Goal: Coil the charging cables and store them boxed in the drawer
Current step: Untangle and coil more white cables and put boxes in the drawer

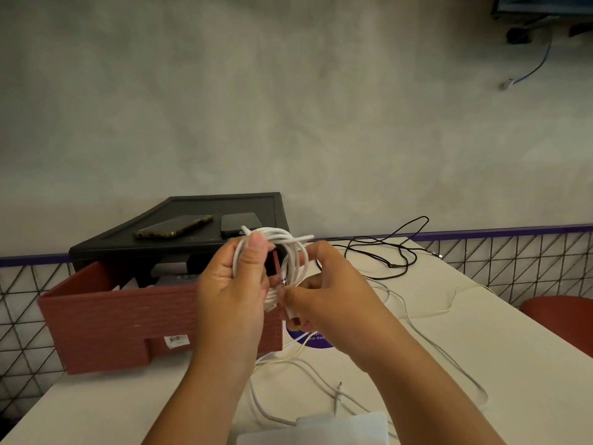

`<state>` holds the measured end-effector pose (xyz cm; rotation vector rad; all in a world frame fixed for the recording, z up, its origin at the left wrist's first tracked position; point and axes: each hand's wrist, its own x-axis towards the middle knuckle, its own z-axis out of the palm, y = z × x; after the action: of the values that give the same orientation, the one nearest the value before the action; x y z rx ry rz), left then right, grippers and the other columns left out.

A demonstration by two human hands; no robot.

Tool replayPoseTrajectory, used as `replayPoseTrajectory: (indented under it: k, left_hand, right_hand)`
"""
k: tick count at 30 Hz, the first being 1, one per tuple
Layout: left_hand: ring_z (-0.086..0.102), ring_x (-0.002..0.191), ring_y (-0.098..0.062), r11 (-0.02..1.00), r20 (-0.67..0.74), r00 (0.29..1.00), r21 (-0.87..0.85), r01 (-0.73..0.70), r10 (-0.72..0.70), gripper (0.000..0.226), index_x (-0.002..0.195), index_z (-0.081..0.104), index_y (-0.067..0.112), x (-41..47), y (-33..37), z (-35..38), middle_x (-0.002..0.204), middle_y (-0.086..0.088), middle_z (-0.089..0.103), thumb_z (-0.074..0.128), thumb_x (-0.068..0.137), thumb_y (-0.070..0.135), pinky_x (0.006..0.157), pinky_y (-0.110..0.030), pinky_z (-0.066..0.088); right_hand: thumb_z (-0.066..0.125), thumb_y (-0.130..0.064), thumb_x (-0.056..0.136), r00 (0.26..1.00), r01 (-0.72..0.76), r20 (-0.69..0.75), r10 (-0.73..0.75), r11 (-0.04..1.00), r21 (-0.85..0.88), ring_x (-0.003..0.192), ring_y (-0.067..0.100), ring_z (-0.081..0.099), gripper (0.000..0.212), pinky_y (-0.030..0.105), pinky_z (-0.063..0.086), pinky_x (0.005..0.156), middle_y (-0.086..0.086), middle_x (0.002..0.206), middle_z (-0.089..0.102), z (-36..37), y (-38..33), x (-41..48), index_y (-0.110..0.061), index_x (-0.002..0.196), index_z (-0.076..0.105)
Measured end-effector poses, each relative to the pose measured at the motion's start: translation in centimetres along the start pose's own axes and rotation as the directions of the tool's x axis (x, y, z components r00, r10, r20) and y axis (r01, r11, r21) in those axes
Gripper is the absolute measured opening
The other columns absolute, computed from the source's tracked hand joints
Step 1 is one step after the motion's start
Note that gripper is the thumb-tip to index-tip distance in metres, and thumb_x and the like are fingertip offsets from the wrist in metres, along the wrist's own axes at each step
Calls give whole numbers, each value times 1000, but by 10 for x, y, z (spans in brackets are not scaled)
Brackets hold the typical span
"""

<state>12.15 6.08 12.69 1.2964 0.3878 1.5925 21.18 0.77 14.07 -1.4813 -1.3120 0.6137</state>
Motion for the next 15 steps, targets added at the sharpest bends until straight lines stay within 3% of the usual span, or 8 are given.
replayPoseTrajectory:
  k: [3,6,10,13,15]
  left_hand:
    - [29,37,-2,979,-129,984,-178,102,-126,26,69,59,20,7,0,-6,42,10,30,52,75,44,43,-16,37]
    - [26,34,-3,927,-182,954,-337,165,-237,30,74,55,17,14,1,-11,42,10,27,52,71,47,43,-13,39]
    - [26,34,-3,883,-145,950,-429,191,-276,31,73,55,17,13,2,-8,42,10,26,53,70,48,43,-12,38]
    - [28,35,-3,829,-92,947,-514,220,-309,31,73,55,18,11,5,-4,43,9,28,48,85,46,44,-11,40]
    - [31,38,-2,782,-25,944,-568,256,-328,32,73,55,20,10,6,-1,45,8,31,44,90,45,50,-13,46]
  right_hand:
    - [69,-15,81,986,21,168,-15,999,-35,60,11,62,39,36,56,73,-2,60,63,-8,-6,-7,-30,108,46]
    - [67,-8,83,955,47,296,-29,997,-57,60,11,59,49,27,52,67,-4,60,61,-19,-10,-10,-29,120,44]
    - [66,-2,81,932,52,359,-51,999,8,59,16,57,53,30,48,66,-2,59,60,-30,-9,-11,-28,122,46]
    - [67,-4,82,931,39,361,-48,999,31,59,13,58,55,29,48,67,-3,60,62,-31,-4,-8,-26,128,46]
    - [67,-7,83,938,49,341,-62,998,48,58,11,58,45,28,48,66,-4,59,63,-30,-1,-5,-24,122,53]
